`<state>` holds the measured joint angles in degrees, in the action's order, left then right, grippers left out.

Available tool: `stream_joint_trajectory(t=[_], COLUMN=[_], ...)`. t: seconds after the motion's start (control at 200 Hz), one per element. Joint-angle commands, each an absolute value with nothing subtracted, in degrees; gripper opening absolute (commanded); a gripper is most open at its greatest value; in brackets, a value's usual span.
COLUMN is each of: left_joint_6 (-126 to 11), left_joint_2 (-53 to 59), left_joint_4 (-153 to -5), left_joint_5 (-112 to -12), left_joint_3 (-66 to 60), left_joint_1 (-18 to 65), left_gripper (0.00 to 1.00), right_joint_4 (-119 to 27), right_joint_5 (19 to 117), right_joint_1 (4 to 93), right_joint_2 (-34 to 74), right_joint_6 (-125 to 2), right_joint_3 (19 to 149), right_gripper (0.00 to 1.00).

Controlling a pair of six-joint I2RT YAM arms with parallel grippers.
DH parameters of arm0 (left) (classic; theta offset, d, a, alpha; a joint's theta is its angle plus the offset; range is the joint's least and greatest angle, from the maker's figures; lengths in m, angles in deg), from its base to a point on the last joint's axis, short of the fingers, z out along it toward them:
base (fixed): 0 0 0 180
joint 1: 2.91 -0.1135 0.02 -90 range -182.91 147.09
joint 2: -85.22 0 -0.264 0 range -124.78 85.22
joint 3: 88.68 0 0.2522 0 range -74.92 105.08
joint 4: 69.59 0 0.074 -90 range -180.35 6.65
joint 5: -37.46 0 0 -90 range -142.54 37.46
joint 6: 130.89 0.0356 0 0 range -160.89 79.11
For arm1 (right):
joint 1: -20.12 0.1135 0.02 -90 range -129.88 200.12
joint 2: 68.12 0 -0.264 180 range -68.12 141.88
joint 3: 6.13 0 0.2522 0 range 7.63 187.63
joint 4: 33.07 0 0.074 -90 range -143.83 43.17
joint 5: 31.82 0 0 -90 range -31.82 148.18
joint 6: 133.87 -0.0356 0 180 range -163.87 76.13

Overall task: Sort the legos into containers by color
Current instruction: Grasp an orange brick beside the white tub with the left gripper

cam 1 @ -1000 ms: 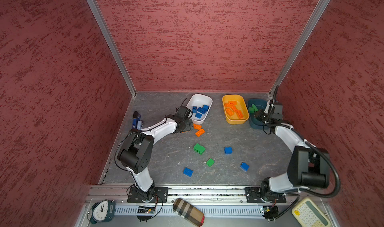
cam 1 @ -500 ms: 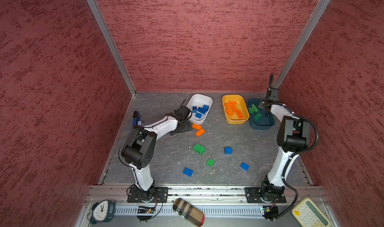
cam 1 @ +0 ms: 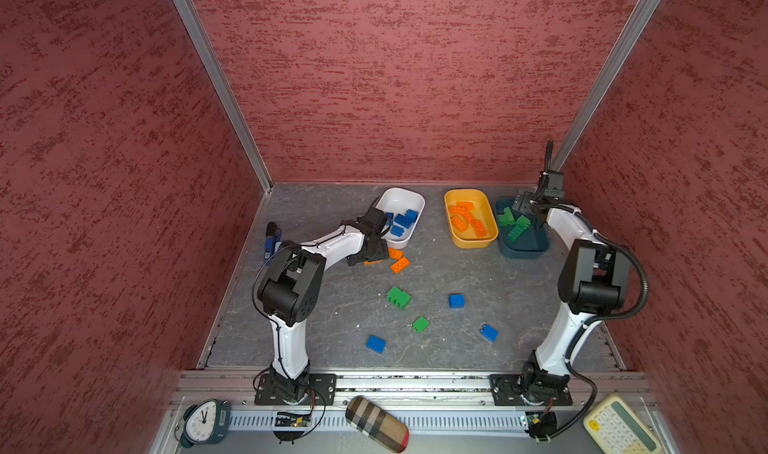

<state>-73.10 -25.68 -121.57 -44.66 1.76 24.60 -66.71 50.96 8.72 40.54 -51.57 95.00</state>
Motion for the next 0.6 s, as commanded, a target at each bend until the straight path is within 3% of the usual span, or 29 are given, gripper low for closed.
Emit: stream_joint_trajectory(t=[0.0,0.591], left_joint_6=[-72.5,-72.3], left_joint_2=[-27.4,-32.5], left_joint_4=[-122.7,-126.2], left_joint_5=[-44.8,-42.7], left_joint_3=[3.5,6.1], left_joint_1=[25.0,25.5], left_gripper=[0.83,0.75], right_joint_4=[-64.4,-61.9], right_joint_5=[53.3,55.1], right_joint_1=[8.6,9.1], right_joint_2=[38.3,33.8], right_joint_6=[-52.9,-54.8], right_joint_3=[93.4,89.9], right_gripper=[0.99,0.99])
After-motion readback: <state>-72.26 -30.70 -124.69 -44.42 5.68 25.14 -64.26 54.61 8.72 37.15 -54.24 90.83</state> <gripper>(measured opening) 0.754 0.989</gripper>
